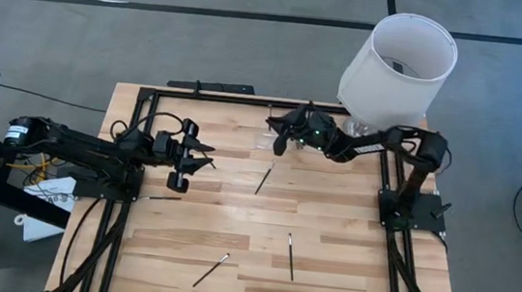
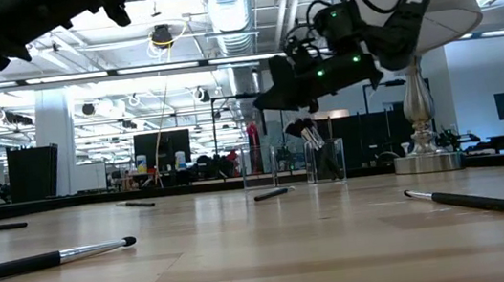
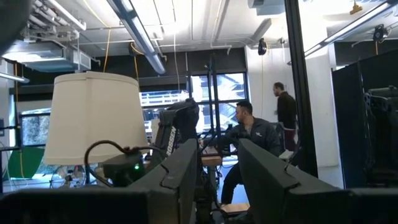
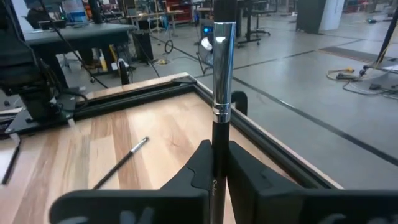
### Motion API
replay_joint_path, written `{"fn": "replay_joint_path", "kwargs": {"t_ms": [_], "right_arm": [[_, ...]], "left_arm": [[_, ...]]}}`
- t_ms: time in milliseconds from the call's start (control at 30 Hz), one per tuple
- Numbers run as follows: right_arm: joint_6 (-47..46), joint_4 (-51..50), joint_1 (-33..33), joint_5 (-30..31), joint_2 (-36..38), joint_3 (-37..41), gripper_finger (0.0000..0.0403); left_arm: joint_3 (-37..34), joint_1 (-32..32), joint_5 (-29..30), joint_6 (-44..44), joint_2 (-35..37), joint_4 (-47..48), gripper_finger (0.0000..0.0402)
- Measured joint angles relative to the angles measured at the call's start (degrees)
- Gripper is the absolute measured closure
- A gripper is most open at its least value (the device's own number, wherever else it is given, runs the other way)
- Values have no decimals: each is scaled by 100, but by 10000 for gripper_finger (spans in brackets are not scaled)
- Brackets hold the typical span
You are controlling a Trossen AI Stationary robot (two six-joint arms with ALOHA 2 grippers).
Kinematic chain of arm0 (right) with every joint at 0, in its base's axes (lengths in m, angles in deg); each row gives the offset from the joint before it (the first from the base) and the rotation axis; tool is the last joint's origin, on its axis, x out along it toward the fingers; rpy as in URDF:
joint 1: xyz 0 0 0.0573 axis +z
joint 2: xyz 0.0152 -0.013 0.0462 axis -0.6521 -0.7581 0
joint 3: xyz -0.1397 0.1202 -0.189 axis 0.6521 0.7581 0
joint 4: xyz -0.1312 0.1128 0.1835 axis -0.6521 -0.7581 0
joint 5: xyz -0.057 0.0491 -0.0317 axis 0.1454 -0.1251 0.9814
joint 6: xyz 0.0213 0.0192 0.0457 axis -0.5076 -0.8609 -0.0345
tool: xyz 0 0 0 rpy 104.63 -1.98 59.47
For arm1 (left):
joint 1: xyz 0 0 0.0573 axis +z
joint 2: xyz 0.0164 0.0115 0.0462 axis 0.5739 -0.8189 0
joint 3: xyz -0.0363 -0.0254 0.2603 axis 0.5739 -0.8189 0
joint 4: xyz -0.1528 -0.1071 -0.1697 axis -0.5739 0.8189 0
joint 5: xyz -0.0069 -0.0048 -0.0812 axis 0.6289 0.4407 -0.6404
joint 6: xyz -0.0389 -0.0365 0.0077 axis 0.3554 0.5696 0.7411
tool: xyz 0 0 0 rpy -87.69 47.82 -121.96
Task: Put items in baskets/containers
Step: Put the silver eyeshadow brush into the transparent organizer
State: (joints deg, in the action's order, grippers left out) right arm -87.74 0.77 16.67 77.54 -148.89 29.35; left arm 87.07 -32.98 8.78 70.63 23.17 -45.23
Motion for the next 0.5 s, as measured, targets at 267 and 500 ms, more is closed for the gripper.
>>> {"fn": "replay_joint_path", "kwargs": {"t_ms": [267, 500], "right_arm": [[-7, 197, -13, 493, 140, 383, 376], [-158, -19, -48, 536, 138, 532, 390]], "left_arm": [[0, 0, 9, 0, 0, 2, 284], [0, -1, 42, 2, 0, 4, 284]]}}
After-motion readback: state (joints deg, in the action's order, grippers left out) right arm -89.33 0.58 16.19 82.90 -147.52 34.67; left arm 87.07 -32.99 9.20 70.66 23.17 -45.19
